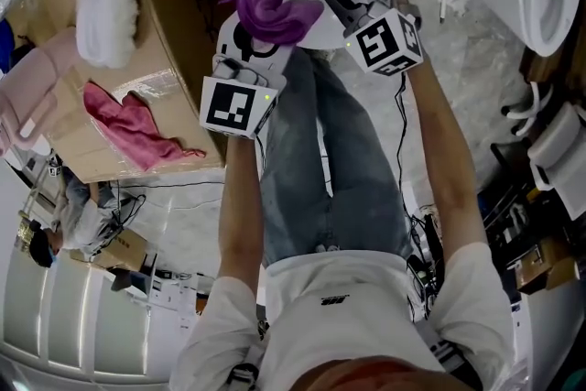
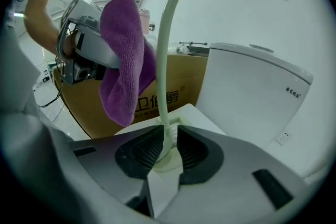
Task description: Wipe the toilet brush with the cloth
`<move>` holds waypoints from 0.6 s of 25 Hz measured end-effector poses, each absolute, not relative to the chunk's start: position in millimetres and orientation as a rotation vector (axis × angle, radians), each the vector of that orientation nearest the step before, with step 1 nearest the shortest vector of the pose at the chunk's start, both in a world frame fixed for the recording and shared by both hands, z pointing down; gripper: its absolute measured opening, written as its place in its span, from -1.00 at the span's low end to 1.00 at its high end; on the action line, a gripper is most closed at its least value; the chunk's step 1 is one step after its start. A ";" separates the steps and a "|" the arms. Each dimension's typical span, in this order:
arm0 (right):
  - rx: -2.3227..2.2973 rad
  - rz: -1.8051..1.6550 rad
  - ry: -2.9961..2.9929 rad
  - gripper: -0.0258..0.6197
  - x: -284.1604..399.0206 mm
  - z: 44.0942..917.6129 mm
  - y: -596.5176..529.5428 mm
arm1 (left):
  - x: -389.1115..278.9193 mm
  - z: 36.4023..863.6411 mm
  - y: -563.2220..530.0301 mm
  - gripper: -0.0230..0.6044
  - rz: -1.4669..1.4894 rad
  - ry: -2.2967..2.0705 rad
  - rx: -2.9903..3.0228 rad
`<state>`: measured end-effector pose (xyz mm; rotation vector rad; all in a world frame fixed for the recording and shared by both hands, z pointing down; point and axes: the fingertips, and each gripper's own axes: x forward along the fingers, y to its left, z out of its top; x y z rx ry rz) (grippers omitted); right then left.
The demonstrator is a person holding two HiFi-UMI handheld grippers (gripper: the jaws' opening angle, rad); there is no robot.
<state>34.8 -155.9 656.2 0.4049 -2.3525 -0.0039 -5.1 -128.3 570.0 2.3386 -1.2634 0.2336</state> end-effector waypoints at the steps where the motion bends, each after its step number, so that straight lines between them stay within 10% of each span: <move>1: 0.401 -0.007 -2.353 -0.68 34.5 658.8 -157.5 | -4.7 572.7 -129.2 -0.35 0.248 -1.262 2.333; 15: 0.286 -0.039 -2.405 -0.55 17.3 675.0 -162.8 | 6.0 604.4 -155.0 -0.20 0.241 -1.228 2.371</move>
